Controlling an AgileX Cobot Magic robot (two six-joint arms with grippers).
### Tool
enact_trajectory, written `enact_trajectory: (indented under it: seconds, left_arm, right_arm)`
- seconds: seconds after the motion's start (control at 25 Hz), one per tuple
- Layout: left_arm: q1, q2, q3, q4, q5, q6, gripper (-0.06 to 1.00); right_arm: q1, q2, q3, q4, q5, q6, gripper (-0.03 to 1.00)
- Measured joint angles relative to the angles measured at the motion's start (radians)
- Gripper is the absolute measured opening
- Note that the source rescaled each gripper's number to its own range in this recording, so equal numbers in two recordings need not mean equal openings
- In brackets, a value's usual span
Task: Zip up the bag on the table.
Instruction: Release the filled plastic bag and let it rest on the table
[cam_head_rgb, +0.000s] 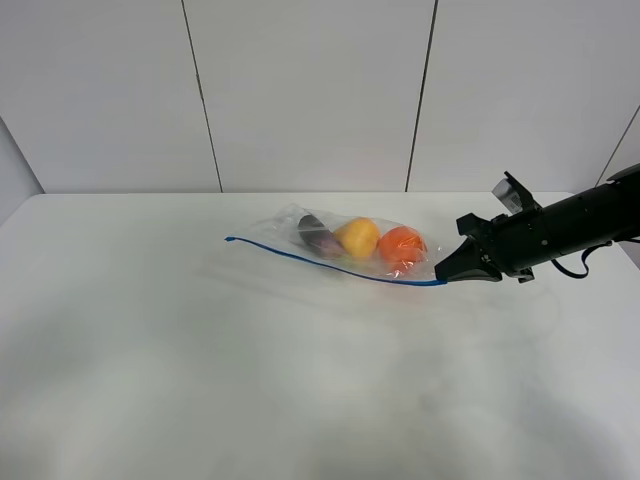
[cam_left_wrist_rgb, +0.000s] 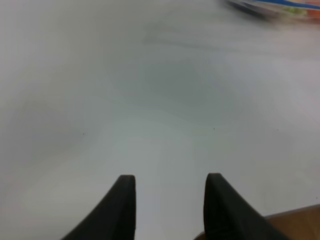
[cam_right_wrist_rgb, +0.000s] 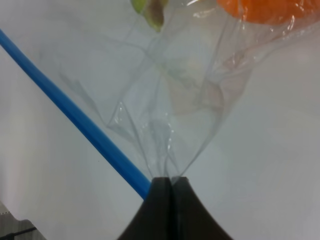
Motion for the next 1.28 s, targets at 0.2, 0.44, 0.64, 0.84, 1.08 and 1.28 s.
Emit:
enact_trajectory:
  seconds: [0.2,0.44,0.64,0.84,1.08,1.28]
  left_arm:
    - [0.0,0.0,0.0,0.009,0.0,-0.006,0.58]
    - [0.0,0.0,0.0,0.01,0.0,-0.009,0.64]
    - [0.0,0.0,0.0,0.02,0.0,-0.026,0.93]
    - [0.0,0.0,0.0,0.03,0.0,-0.042,0.99]
    - [0.0,0.0,0.0,0.031,0.0,-0.043,1.0]
    - [-0.001,0.0,0.0,0.033,0.0,-0.043,1.0]
  right_arm:
    - [0.0,0.0,0.0,0.0,0.0,0.0,0.09]
    - [0.0,0.0,0.0,0.0,0.0,0.0,0.12]
    - [0.0,0.0,0.0,0.0,0.0,0.0,0.12]
    - [0.0,0.0,0.0,0.0,0.0,0.0,0.13]
    - [0.0,0.0,0.0,0.0,0.0,0.0,0.23]
    - [0.0,0.0,0.0,0.002,0.0,0.0,0.51]
